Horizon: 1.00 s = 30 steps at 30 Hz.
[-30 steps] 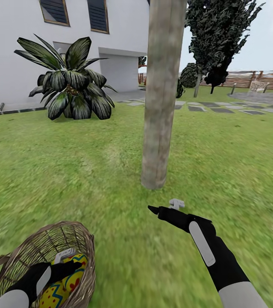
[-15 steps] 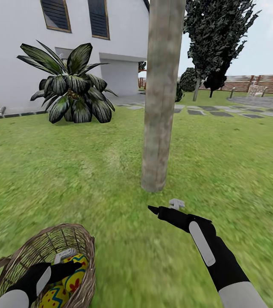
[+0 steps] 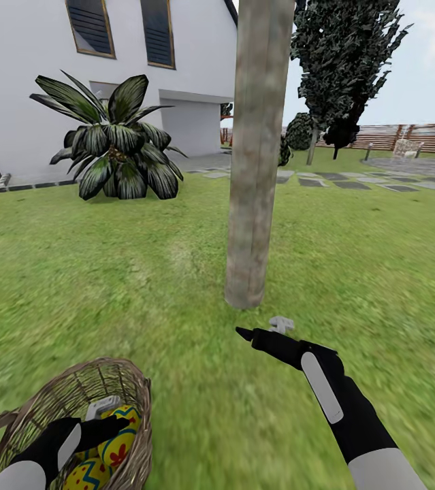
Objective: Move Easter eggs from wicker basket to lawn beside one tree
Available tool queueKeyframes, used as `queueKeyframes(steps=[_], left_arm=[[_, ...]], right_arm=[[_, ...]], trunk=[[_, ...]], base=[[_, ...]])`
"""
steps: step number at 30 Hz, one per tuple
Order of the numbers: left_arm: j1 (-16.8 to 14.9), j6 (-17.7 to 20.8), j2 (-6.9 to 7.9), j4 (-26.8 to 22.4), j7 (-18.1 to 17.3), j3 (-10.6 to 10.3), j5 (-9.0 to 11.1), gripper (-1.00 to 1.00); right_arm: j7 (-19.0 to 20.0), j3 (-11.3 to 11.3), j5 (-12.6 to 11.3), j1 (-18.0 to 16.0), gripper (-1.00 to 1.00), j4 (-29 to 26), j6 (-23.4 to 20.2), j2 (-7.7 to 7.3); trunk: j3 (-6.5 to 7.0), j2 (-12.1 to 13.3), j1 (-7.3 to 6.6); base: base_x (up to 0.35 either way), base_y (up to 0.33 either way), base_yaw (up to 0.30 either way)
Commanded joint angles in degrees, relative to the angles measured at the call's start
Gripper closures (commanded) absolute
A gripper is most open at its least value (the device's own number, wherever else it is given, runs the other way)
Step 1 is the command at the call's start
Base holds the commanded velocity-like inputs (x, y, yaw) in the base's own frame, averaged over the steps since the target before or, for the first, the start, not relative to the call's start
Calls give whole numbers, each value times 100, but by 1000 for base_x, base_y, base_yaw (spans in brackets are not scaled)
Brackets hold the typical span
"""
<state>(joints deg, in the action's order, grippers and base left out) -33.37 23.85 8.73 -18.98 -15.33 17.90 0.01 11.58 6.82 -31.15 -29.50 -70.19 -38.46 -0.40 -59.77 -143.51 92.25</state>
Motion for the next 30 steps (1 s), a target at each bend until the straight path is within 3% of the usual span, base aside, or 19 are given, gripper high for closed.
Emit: queueKeyframes(steps=[1, 30], left_arm=[[-2, 47, -3, -9, -22, 39, 0, 100], [-1, 41, -3, -10, -23, 38, 22, 100]], right_arm=[[11, 3, 4, -3, -100, -4, -20, -4], [11, 3, 4, -3, -100, -4, -15, -4]], trunk=[[-5, -2, -1], [-5, -2, -1]], base=[[0, 0, 0], [-16, 12, 0]])
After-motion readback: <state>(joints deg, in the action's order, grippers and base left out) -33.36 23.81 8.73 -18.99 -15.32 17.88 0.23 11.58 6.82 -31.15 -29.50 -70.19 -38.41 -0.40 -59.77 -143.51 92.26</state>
